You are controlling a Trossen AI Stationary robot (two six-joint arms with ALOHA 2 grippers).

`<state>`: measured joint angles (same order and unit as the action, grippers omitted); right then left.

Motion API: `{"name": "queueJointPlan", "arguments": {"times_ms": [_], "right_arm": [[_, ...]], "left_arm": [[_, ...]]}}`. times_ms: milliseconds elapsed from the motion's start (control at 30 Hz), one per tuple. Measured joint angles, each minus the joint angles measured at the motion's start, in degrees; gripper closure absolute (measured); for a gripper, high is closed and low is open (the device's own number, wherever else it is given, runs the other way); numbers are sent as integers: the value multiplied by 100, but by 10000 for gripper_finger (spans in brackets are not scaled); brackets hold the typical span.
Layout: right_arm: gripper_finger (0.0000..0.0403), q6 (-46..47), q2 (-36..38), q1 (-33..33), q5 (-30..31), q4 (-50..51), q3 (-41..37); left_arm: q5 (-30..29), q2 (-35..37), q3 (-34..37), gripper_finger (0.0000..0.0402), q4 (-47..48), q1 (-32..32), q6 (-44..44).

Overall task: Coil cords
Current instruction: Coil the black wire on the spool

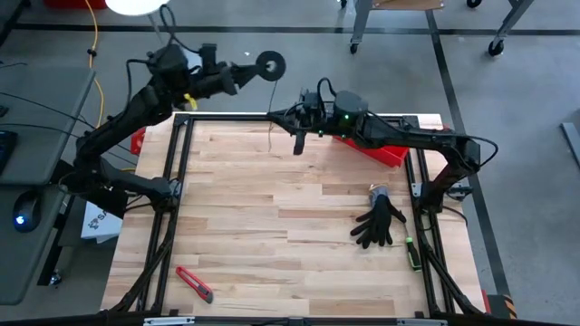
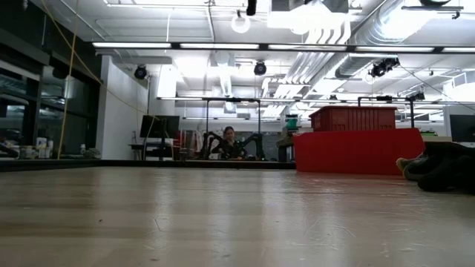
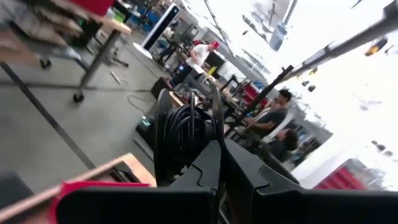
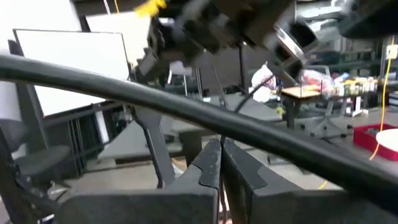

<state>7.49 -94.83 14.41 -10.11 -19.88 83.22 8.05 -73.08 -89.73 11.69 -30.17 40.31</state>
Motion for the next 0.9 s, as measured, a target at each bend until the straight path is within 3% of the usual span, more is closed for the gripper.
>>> {"name": "queueJointPlan", "arguments": {"times_ms": [233,500,700,900], "right_arm": [[402,-44,0,-221,661,-198,0],[403,-198,-9,-207,717,-467,0],[403,-238,-140,-205,1042,-746,2],[403,-310,-214,-210,1012,-1104,2]], "left_arm": [[569,-414,0,398,-399,32,2062],[969,-555,0,400,-558,387,4233],[983,-538,-1,401,-1040,774,4815],[948,-374,-48,401,-454,1120,4845]]}}
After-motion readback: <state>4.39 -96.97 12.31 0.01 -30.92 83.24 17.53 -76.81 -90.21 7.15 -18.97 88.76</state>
